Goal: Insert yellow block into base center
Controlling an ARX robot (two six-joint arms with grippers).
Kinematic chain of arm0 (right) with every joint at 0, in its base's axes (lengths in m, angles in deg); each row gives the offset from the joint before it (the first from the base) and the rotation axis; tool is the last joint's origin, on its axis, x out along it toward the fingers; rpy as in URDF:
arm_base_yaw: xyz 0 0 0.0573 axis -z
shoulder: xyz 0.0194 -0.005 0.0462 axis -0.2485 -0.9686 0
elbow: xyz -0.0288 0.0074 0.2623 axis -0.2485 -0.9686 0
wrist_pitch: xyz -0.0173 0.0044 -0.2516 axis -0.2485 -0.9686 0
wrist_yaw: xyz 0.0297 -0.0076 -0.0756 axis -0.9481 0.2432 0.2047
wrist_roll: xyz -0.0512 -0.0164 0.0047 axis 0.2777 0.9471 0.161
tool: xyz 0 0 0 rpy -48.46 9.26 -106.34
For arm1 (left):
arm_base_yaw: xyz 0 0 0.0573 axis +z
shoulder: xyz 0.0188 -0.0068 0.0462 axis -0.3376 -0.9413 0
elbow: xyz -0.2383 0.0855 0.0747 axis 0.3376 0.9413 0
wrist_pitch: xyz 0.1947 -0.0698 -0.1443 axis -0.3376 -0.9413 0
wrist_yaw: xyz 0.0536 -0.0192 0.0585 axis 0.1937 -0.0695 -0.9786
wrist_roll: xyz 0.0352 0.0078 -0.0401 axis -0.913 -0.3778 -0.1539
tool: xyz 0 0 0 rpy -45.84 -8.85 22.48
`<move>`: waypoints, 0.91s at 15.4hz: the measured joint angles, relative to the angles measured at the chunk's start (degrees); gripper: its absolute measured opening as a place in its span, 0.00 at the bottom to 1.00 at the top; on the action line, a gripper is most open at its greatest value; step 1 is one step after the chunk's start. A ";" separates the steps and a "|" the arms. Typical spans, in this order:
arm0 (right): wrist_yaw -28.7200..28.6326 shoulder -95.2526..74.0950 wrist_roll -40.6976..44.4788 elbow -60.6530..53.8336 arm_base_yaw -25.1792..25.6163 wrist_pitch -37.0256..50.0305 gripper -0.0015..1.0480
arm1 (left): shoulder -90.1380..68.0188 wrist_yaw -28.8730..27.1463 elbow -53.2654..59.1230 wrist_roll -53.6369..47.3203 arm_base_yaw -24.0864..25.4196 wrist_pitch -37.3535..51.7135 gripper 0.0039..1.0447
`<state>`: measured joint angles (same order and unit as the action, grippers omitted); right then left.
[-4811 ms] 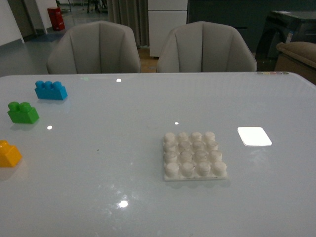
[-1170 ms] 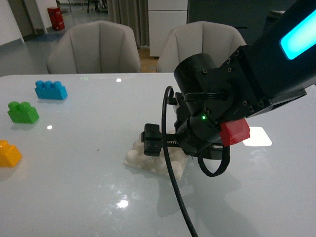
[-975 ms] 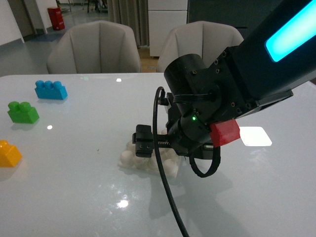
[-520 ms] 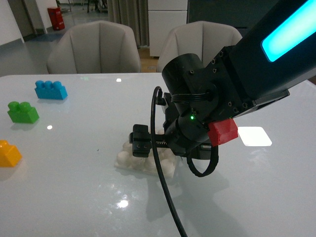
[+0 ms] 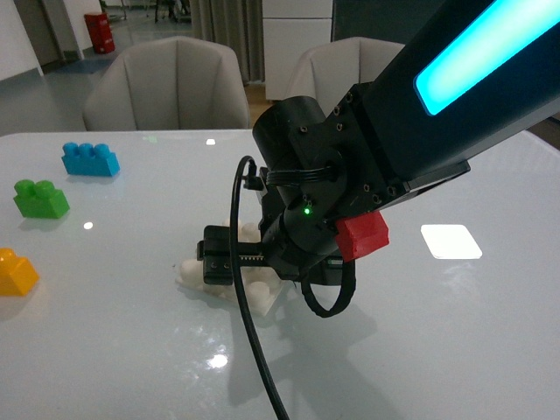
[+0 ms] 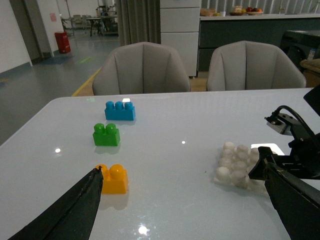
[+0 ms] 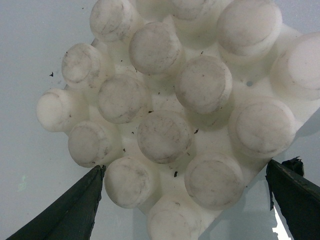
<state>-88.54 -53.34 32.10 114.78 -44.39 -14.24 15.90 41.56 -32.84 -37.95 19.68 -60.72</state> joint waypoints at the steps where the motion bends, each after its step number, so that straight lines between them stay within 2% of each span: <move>1: 0.00 0.02 -0.02 -0.15 0.00 0.39 0.94 | 0.00 0.00 0.00 0.00 0.00 0.00 0.94; 4: -1.86 2.14 0.00 -3.56 0.96 2.51 0.94 | 0.00 0.00 0.00 0.00 0.00 0.00 0.94; 7: -4.02 10.91 -0.39 -13.11 4.17 8.55 0.94 | 0.00 0.00 0.00 0.00 0.00 0.00 0.94; 10: -4.68 27.61 -2.10 -24.81 9.14 17.40 0.94 | 0.00 0.00 0.00 0.00 0.00 0.00 0.94; 14: -1.07 50.95 0.85 -46.14 14.86 26.23 0.94 | 0.00 0.00 0.00 0.00 0.00 0.00 0.94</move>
<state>-89.62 -2.39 32.96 68.64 -29.52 11.99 15.90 41.56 -32.84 -37.95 19.68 -60.72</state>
